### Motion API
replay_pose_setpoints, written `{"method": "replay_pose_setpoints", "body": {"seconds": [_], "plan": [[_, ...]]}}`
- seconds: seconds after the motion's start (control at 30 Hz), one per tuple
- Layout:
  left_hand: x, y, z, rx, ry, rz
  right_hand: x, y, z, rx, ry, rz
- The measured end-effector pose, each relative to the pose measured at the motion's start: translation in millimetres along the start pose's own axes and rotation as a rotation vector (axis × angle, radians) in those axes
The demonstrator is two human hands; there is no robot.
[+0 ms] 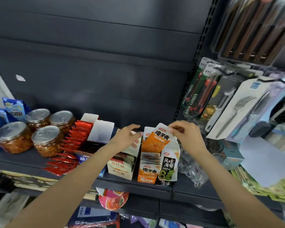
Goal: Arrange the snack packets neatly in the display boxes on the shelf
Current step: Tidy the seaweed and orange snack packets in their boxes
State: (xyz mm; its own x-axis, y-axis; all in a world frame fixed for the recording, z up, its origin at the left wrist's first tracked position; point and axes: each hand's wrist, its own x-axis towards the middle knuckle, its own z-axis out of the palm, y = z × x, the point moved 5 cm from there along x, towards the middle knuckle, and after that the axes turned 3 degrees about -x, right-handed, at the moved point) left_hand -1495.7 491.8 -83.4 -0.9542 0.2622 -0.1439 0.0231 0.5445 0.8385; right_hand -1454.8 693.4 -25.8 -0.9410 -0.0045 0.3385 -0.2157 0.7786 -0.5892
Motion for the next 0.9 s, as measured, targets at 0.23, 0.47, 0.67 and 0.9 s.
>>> {"method": "replay_pose_setpoints", "body": {"seconds": [0.23,0.47,0.67,0.9], "plan": [[-4,11,3,-0.595,-0.103,-0.295,-2,-3,-42,0.341,0.162,0.072],[-7,26,10,-0.791,-0.113,-0.280,-19,2,-54,0.492,0.233,0.093],[-13,34,3,-0.830,-0.025,-0.137,-25,17,-48,0.560,0.192,0.185],[-31,53,-19,-0.583,0.124,0.255,-31,24,-31,0.810,0.090,0.349]]}}
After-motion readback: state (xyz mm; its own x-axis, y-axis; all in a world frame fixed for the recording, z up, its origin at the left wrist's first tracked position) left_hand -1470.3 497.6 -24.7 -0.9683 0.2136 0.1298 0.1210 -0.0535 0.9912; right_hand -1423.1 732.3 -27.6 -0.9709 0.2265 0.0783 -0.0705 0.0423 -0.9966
